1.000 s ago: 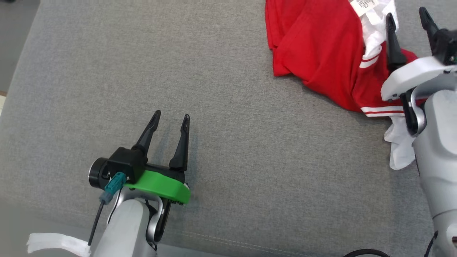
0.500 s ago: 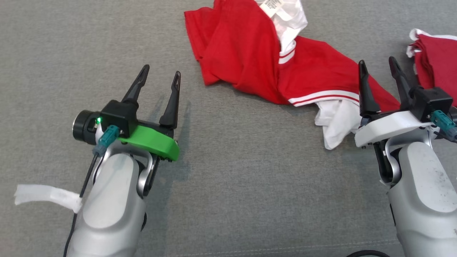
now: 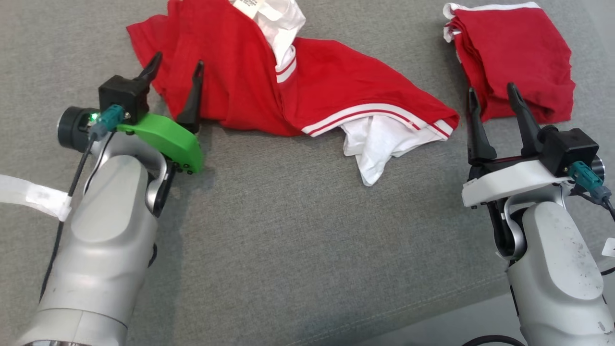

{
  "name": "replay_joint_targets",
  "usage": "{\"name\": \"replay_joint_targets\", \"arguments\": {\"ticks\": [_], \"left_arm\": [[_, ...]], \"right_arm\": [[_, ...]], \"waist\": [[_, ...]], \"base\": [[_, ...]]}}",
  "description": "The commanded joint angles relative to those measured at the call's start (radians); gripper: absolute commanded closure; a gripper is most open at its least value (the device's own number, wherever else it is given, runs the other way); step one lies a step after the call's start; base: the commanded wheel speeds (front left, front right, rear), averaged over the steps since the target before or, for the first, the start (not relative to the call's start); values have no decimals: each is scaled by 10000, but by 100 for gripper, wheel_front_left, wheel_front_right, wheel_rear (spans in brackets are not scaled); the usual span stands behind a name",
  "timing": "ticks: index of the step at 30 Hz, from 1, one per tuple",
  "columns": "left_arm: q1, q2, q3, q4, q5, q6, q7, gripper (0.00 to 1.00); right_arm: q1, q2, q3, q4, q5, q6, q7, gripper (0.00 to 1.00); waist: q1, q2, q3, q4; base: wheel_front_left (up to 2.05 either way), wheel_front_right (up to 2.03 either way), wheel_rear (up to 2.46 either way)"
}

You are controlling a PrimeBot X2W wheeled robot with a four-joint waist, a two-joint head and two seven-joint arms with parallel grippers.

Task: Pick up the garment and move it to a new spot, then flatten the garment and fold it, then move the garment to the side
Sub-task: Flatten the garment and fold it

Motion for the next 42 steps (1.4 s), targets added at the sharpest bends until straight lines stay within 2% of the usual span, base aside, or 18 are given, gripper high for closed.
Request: {"name": "replay_joint_targets", "arguments": {"ticks": [1, 12, 13, 14, 15, 16, 17, 26, 33, 34, 35, 36, 42], "left_arm": [[-283, 206, 68, 306, -33, -23, 0, 0], [-776, 233, -400, 1453, -781, -24, 4, 0], [-766, 211, -434, 1466, -826, -25, 2, 17], [-763, 188, -447, 1454, -853, -25, 4, 52], [-765, 193, -443, 1357, -823, -25, 2, 63], [-731, 176, -435, 1230, -815, -25, 2, 86], [-668, 164, -444, 1112, -793, -25, 2, 100], [-200, 164, -747, 808, -1079, -25, 2, 100], [-182, 264, -549, 512, -934, -26, 2, 100], [-167, 250, -513, 501, -923, -26, 2, 87], [-141, 219, -514, 548, -934, -26, 2, 34], [-136, 196, -534, 620, -968, -26, 4, 0], [-586, 279, -678, 1068, -896, -26, 2, 0]], "right_arm": [[82, 60, -28, -82, 90, -16, 1, 0], [10, 149, -200, -162, -69, -16, 1, 0], [-28, 157, -204, -170, -71, -16, 1, 0], [-57, 165, -179, -179, -99, -16, 1, 0], [-90, 168, -179, -177, -85, -16, 1, 0], [-117, 169, -175, -180, -61, -16, 1, 0], [-121, 170, -184, -183, -63, -16, 1, 0], [-116, 177, -286, -38, -116, -16, 1, 0], [-147, 150, -230, 22, -66, -16, 1, 0], [-126, 150, -218, 30, -60, -16, 1, 0], [-106, 148, -214, 50, -50, -16, 1, 0], [-91, 142, -210, 68, -29, -16, 1, 0], [-145, 140, -155, 105, 16, -16, 1, 0]], "waist": [[0, -1, 446, -487], [0, -1, 620, -305], [0, -1, 621, -272], [0, -1, 619, -236], [0, -1, 617, -197], [0, -1, 616, -161], [0, -1, 610, -122], [0, -1, 470, 151], [0, -1, 422, 178], [0, -1, 409, 168], [0, -1, 401, 151], [0, -1, 397, 131], [0, -1, 509, -56]], "base": [[0, 0, 0], [0, 0, 0], [0, 0, 0], [0, 0, 0], [0, 0, 0], [0, 0, 0], [0, 0, 0], [0, 0, 0], [0, 0, 0], [0, 0, 0], [0, 0, 0], [0, 0, 0], [0, 0, 0]]}}
